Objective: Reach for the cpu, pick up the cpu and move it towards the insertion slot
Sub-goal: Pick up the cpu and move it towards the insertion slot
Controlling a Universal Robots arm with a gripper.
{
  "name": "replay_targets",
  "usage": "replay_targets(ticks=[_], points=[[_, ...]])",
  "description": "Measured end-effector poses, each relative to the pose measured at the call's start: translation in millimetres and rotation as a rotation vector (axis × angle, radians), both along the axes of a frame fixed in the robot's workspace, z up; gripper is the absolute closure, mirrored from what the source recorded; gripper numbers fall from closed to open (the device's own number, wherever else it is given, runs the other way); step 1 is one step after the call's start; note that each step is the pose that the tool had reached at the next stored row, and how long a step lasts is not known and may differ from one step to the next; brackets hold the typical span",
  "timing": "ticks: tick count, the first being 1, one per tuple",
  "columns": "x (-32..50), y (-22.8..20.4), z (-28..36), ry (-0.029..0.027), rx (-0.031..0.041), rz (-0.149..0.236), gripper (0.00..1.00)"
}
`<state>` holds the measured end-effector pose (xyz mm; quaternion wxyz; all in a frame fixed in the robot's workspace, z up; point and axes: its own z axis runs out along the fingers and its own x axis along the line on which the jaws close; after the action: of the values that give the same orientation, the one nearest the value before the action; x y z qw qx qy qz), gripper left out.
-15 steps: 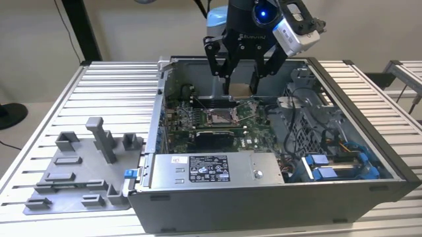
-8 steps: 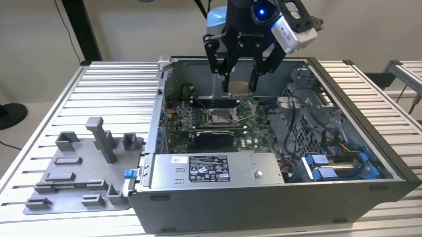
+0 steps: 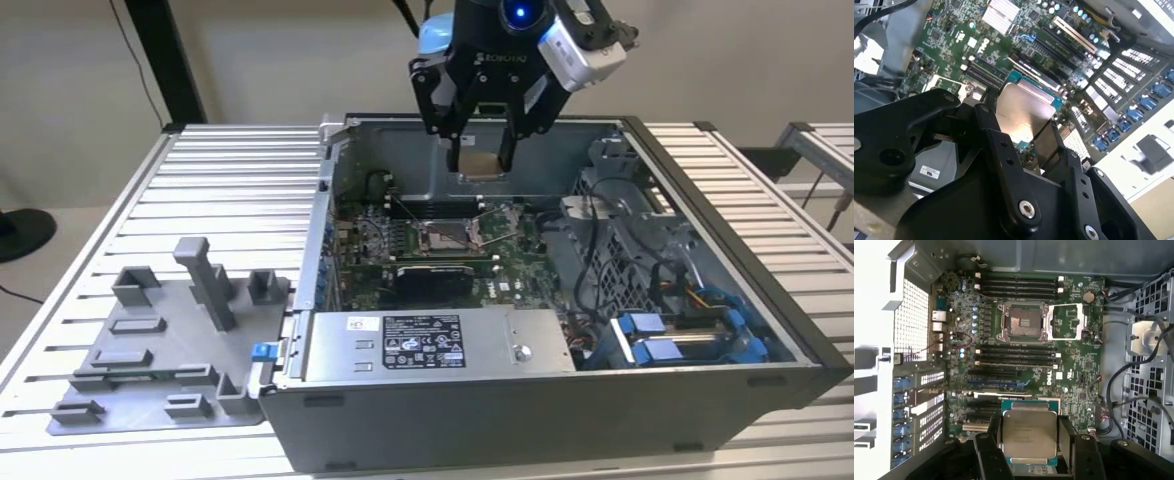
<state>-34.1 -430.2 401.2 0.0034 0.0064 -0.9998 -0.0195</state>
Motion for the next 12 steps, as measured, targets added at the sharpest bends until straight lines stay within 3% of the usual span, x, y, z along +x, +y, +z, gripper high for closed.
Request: replay_targets(ticks=[12], points=[[0.0, 43.5, -1.8, 0.0000, -0.0002, 0.000, 1.00]])
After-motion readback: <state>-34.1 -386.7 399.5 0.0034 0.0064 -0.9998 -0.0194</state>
